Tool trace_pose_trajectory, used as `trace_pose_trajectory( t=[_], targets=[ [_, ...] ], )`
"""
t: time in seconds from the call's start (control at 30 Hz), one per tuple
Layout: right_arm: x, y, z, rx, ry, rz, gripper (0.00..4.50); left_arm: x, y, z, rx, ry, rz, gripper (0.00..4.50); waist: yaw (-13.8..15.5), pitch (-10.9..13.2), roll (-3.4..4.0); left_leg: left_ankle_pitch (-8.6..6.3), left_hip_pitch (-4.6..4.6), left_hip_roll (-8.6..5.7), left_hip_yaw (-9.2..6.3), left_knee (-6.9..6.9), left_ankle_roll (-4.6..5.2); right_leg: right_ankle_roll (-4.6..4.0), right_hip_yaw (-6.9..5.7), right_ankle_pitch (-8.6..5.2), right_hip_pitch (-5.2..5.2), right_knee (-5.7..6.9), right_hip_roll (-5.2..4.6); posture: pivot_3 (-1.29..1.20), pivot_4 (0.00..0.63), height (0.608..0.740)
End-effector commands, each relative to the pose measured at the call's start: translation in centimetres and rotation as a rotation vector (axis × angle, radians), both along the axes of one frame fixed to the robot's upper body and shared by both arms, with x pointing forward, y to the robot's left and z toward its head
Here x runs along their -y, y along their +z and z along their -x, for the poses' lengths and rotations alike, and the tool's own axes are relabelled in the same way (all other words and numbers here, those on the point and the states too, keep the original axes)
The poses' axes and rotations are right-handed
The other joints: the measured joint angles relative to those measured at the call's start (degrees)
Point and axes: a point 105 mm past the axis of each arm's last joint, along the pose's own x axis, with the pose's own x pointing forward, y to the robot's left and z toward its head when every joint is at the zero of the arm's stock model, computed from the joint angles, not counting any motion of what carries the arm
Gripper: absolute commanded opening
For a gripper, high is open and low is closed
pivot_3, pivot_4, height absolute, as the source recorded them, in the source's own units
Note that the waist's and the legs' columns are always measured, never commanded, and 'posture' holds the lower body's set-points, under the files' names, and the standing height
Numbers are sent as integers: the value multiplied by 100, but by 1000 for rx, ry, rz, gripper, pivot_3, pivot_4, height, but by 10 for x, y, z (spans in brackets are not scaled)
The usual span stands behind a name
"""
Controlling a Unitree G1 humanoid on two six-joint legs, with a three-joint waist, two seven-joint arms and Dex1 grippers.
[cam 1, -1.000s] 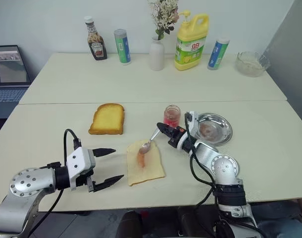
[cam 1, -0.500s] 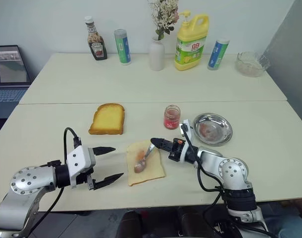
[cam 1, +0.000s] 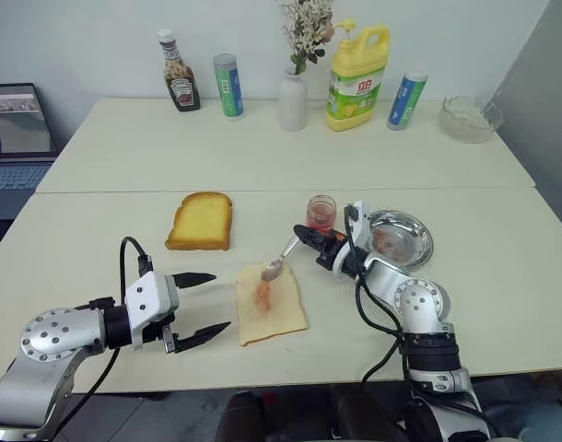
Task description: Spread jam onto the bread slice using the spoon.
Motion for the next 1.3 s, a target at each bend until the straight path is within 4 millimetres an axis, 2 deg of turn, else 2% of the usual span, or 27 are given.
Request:
trace_pose_trajectory(
  t=[0.03,0.13,0.27,0.57,0.73,0.87,1.07,1.2,1.3],
  targets=[
    [-6,4,26,-4,139,-17,31,2,1,0,20,-20,-2,4500,-15,0,0,0,0,0,1,0,0,0,1,0,0,0,0,0,150,740],
    [0,-5,37,-25,171,21,31,3,0,0,19,-25,1,4500,-52,0,1,0,5,5,0,-4,1,1,2,-2,0,1,6,0,150,740],
    [2,-7,39,-26,177,30,31,4,0,0,20,-28,1,4500,-67,0,1,0,8,8,-1,-6,1,3,2,-4,0,2,11,0,150,740],
    [5,9,29,-66,107,-132,31,5,4,-1,23,-26,1,4500,-59,0,1,0,5,7,-4,-6,1,4,1,-5,-1,2,11,0,150,740],
    [17,2,18,-98,46,-118,31,3,5,0,18,-26,-2,4500,-50,0,0,0,2,0,3,-5,0,5,3,-4,0,-2,4,0,150,740],
    [18,-9,29,-130,116,-82,31,4,5,0,17,-32,-3,4500,-47,1,1,0,3,2,0,-6,1,5,1,-4,-1,-2,5,0,150,740],
    [14,-7,52,-104,257,-41,31,5,5,0,18,-37,-4,4500,-31,0,1,0,3,3,0,-6,1,6,2,-5,-1,-2,6,0,150,740],
    [17,-7,60,-78,312,15,31,7,6,0,20,-40,-2,4500,-28,1,1,0,3,2,0,-5,1,22,2,-15,-1,-1,6,0,150,740],
    [21,-7,56,-62,295,39,31,7,7,0,19,-40,-2,4500,-24,0,0,0,3,1,1,-4,1,23,2,-15,0,-2,5,0,150,740]
  ],
)
